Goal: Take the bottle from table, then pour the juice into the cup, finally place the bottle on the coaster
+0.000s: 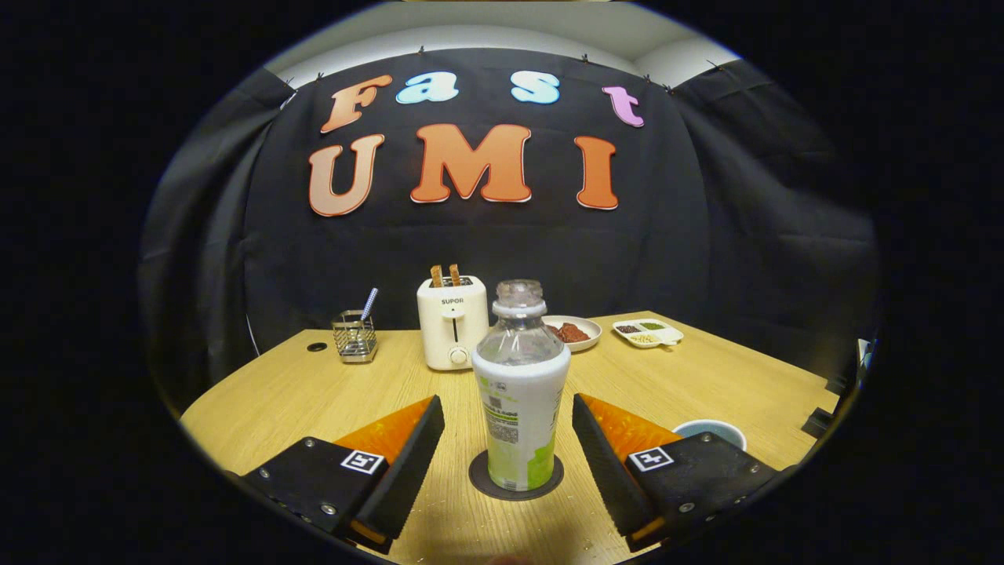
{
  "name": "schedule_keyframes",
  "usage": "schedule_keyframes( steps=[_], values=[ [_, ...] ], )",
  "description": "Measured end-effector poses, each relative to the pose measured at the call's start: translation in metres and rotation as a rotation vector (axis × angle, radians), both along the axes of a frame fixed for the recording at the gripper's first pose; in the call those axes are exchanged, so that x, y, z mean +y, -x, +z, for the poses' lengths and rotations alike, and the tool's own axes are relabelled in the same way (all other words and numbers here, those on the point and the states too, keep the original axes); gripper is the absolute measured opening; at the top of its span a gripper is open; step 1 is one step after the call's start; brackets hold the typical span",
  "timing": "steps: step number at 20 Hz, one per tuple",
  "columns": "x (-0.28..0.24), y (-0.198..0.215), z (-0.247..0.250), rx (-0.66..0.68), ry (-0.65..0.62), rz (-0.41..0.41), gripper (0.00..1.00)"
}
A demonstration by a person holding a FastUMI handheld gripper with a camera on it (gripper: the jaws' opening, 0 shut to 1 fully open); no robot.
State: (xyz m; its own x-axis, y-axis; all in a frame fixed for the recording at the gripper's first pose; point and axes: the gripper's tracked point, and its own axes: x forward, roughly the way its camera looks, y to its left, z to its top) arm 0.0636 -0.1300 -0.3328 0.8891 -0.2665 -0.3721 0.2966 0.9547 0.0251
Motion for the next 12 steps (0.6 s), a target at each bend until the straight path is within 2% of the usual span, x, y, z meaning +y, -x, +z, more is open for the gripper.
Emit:
schedule_keyframes(
  steps=[4,12],
  values=[
    [0.012,0.014,0.068,-0.094,0.057,-0.003,0.97],
    [0.062,0.049,0.200,-0.267,0.075,0.082,0.97]
  ],
)
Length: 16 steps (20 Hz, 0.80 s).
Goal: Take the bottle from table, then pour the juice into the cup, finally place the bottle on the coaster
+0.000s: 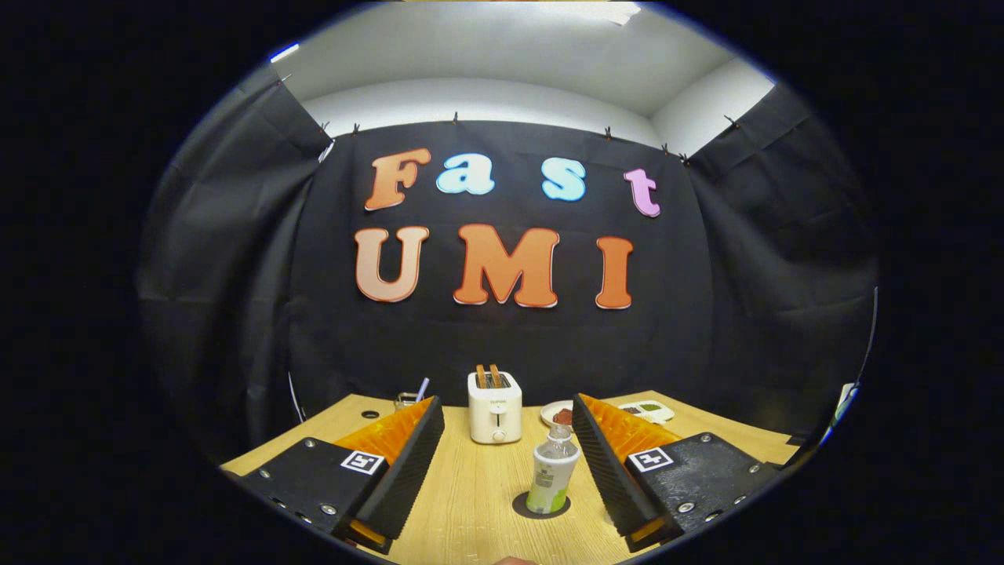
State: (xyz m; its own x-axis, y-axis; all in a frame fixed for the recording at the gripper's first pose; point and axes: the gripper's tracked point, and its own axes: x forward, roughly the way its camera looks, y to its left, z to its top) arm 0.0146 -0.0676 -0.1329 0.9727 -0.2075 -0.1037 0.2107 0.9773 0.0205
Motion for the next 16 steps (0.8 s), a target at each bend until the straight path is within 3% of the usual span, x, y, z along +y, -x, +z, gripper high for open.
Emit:
schedule_keyframes(
  steps=[7,16],
  values=[
    [0.041,0.021,0.059,-0.096,-0.013,0.042,0.97],
    [0.065,0.031,0.088,-0.150,-0.062,0.107,0.97]
  ],
)
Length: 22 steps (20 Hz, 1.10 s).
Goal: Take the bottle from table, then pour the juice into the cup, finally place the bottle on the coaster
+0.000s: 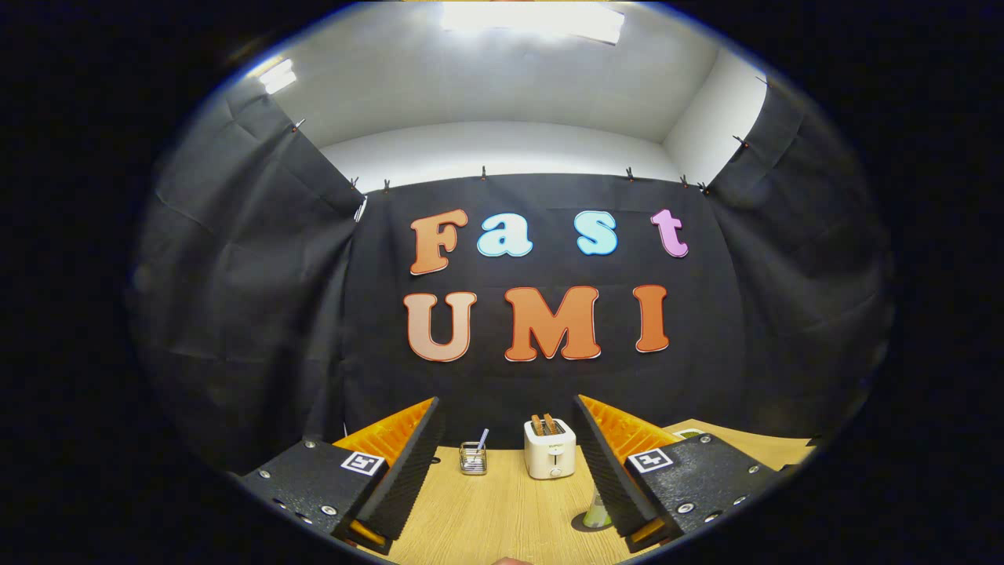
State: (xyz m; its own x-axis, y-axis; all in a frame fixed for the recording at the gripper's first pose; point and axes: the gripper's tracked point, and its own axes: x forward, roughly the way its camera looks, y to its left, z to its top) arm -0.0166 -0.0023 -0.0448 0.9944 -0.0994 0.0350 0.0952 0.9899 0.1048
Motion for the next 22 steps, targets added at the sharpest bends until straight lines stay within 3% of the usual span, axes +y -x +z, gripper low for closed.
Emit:
schedule_keyframes(
  steps=[22],
  values=[
    [-0.007,0.002,0.009,-0.002,0.023,0.029,0.97]
  ],
)
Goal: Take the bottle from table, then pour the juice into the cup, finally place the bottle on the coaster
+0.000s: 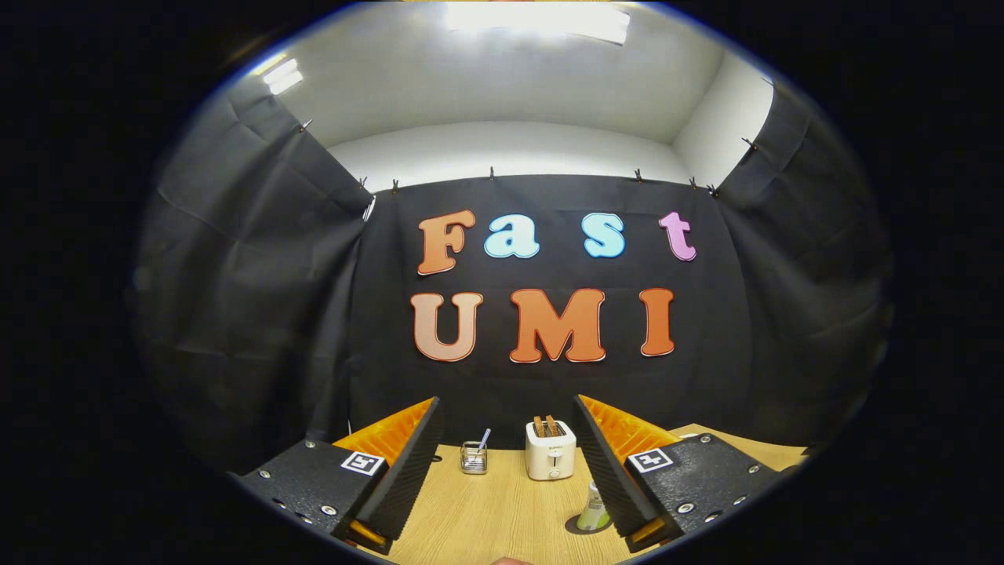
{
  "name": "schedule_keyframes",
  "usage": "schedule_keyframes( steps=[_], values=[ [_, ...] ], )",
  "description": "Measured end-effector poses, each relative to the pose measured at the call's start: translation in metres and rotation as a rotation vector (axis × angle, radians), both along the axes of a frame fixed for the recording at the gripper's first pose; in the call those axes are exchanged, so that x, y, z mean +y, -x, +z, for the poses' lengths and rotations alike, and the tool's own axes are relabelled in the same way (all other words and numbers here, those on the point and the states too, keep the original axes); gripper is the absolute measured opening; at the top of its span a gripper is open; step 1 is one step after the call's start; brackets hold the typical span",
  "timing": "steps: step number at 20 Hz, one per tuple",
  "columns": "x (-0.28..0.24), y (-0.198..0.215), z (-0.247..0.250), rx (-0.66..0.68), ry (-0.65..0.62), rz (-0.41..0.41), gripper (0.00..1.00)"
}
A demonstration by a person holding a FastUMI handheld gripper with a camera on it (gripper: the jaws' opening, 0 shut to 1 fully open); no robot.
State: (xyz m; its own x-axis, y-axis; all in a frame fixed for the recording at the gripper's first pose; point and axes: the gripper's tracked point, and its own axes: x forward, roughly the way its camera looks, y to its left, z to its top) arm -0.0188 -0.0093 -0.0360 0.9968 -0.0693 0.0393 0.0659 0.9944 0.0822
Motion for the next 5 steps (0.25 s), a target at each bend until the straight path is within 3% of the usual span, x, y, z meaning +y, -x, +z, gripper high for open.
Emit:
schedule_keyframes(
  steps=[5],
  values=[
    [0.0007,0.0016,0.0052,-0.017,0.000,0.010,0.97]
  ],
)
